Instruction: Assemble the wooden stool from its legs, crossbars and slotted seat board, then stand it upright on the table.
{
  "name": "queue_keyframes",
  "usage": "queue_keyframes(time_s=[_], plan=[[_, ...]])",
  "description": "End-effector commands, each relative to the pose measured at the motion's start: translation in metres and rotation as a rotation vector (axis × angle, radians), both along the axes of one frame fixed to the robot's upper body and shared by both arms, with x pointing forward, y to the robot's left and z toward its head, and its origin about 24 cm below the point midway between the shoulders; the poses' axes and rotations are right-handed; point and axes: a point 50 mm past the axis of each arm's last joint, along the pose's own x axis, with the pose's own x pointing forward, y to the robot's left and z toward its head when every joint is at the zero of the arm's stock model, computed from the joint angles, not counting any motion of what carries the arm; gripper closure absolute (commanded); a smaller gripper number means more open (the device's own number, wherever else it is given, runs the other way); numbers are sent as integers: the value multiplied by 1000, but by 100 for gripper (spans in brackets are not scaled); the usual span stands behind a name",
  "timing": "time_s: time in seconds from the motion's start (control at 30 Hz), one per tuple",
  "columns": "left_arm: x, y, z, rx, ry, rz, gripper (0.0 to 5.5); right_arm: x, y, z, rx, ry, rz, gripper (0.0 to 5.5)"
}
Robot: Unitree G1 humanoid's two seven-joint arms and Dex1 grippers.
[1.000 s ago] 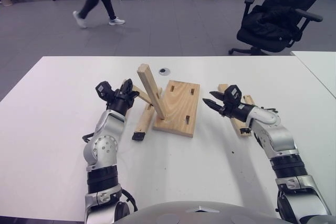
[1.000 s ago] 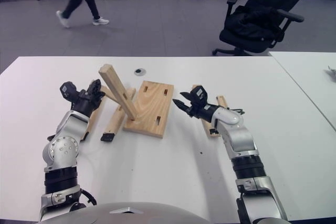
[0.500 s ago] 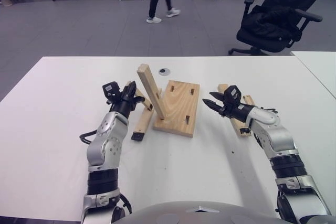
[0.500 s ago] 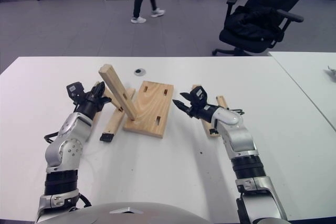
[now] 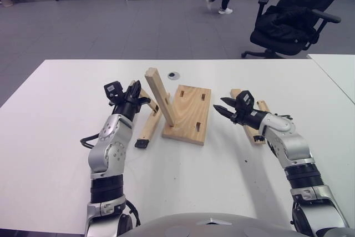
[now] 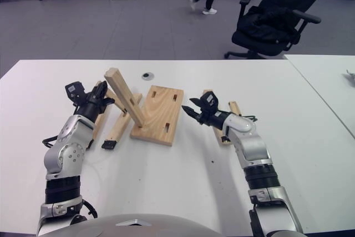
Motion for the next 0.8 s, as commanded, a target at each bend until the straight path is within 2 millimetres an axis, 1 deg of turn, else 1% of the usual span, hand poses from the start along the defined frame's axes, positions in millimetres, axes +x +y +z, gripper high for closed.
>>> queue_keyframes(time_s=[0.03, 0.23, 0.33, 0.43, 0.53, 0.6, 0.67, 0.73, 0.8], plan=[[0, 0, -5, 78, 21, -32, 511, 4, 3, 6, -13, -22, 15, 330], [2, -5, -20, 145, 45, -53, 511, 3, 4, 6, -13, -19, 18, 330], [-1, -3, -27, 254, 68, -49, 511, 2, 3, 5, -17, -17, 15, 330], [-8, -1, -28, 335, 87, -32, 511, 2, 4, 5, -21, -17, 19, 330], [-13, -4, -28, 365, 96, -38, 511, 2, 3, 5, -23, -17, 17, 330], [-16, -6, -33, 387, 115, -52, 511, 2, 3, 5, -24, -18, 17, 330], [-19, -7, -41, 431, 133, -81, 511, 2, 3, 5, -26, -19, 18, 330], [-25, -6, -56, 484, 160, -125, 511, 2, 2, 5, -29, -19, 17, 330], [-33, -4, -71, 500, 192, -150, 511, 3, 1, 5, -32, -19, 18, 330]])
